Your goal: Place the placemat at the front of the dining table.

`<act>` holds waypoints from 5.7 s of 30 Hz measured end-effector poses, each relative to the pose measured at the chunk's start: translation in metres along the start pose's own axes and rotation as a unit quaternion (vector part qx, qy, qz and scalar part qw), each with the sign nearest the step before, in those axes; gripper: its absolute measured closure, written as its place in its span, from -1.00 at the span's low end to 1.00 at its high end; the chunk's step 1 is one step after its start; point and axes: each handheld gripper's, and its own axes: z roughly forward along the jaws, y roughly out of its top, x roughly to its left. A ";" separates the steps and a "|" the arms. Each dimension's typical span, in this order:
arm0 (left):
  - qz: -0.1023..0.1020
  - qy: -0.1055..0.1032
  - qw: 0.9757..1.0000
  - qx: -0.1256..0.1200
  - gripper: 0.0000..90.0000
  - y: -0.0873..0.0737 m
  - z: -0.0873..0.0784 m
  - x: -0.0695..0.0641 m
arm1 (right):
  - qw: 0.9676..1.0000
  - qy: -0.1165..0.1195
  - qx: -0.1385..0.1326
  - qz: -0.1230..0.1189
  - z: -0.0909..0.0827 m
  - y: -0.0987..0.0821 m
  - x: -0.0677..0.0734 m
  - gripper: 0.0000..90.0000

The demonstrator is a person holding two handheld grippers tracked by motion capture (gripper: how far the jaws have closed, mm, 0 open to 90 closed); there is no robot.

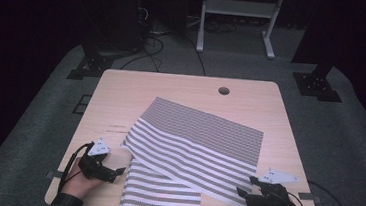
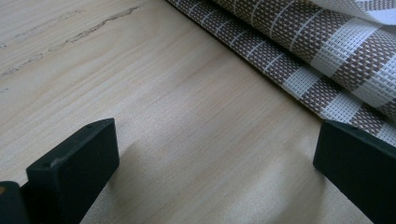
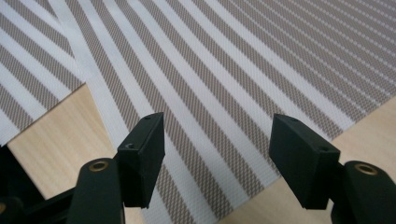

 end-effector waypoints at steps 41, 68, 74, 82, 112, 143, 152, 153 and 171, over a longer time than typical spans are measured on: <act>-0.005 -0.014 1.000 -0.006 -1.00 0.004 -0.007 -0.001 | 0.997 -0.047 0.050 -0.031 -0.005 -0.023 0.001 0.90; 0.014 -0.087 0.993 -0.080 -0.27 0.048 -0.009 -0.009 | 0.997 -0.044 0.049 -0.029 -0.005 -0.023 0.000 0.90; 0.017 -0.111 0.991 -0.075 0.19 0.055 -0.007 -0.011 | 0.997 -0.045 0.049 -0.029 -0.005 -0.023 0.000 0.90; -0.010 -0.105 0.993 -0.058 0.67 0.060 -0.007 -0.010 | 0.997 -0.047 0.045 -0.029 -0.006 -0.022 -0.001 0.90; -0.037 -0.097 0.993 -0.060 0.92 0.066 -0.016 -0.004 | 0.999 -0.038 -0.023 -0.007 0.001 0.023 -0.038 0.92; -0.072 -0.075 0.991 -0.090 0.94 0.099 0.008 0.047 | 0.997 -0.065 -0.047 0.001 0.042 0.097 -0.080 0.92; -0.078 -0.066 0.991 -0.085 0.94 0.108 0.024 0.061 | 0.997 -0.067 -0.046 0.010 0.056 0.109 -0.092 0.92; -0.079 -0.067 0.991 -0.085 0.94 0.110 0.026 0.063 | 0.997 -0.065 -0.040 0.012 0.059 0.111 -0.095 0.92; -0.098 -0.051 0.990 -0.093 0.94 0.131 0.055 0.085 | 0.995 -0.086 -0.034 0.023 0.084 0.143 -0.128 0.92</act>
